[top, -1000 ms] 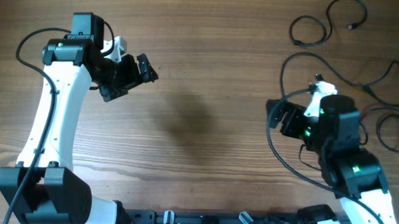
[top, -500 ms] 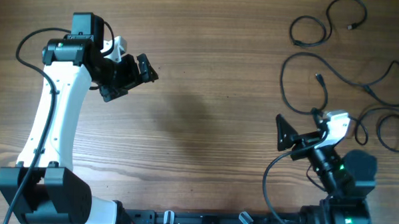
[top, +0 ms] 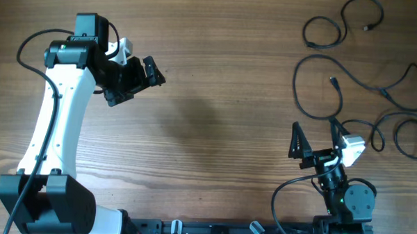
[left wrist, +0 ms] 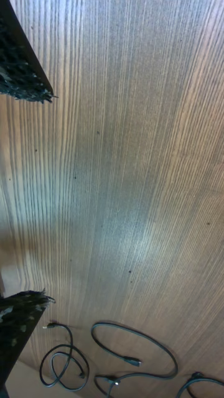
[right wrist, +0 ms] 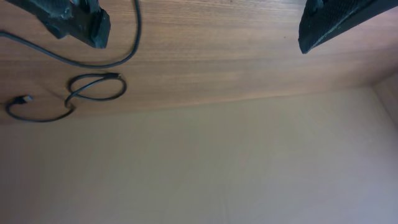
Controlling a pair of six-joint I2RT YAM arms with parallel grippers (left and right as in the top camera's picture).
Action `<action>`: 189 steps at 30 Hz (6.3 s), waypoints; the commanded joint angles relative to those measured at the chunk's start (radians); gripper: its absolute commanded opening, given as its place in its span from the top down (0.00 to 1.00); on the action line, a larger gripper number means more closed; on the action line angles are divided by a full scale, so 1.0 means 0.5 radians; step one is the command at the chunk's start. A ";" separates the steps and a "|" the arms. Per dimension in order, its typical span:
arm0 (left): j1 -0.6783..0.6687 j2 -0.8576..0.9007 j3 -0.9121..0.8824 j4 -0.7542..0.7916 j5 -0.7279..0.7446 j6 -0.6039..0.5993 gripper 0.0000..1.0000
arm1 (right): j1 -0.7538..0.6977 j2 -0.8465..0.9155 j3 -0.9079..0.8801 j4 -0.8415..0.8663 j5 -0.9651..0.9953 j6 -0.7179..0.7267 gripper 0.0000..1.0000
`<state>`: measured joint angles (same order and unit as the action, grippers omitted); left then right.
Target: Untangle cables
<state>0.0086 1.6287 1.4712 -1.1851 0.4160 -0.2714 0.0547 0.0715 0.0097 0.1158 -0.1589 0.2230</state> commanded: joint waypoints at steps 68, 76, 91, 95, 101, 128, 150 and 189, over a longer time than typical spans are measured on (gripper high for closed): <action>0.012 -0.018 0.024 0.002 -0.012 -0.009 0.00 | 0.008 -0.137 -0.009 -0.234 0.193 -0.497 0.00; 0.012 -0.018 0.024 0.002 -0.012 -0.009 0.00 | 0.008 -0.137 -0.009 -0.235 0.200 -0.498 0.00; 0.012 -0.018 0.024 0.002 -0.012 -0.009 0.00 | 0.008 -0.137 -0.009 -0.234 0.201 -0.517 0.00; 0.012 -0.018 0.024 0.002 -0.012 -0.009 0.00 | 0.008 -0.137 -0.009 -0.236 0.201 -0.605 0.00; 0.012 -0.018 0.024 0.002 -0.012 -0.009 0.00 | -0.008 -0.137 -0.009 -0.237 0.208 -0.609 0.00; 0.012 -0.018 0.024 0.002 -0.012 -0.009 0.00 | -0.021 -0.136 -0.008 -0.229 0.235 -0.703 0.00; -0.131 -0.776 -0.532 0.391 -0.235 0.249 0.00 | -0.021 -0.136 -0.008 -0.229 0.236 -0.703 0.00; -0.034 -3.188 -2.699 2.613 -0.142 0.423 0.00 | -0.021 -0.136 -0.008 -0.229 0.235 -0.703 0.00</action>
<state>-0.0135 0.0929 0.1783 0.0853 0.3420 -0.0643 0.0490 0.0128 0.0067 -0.0002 -0.0433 -0.1181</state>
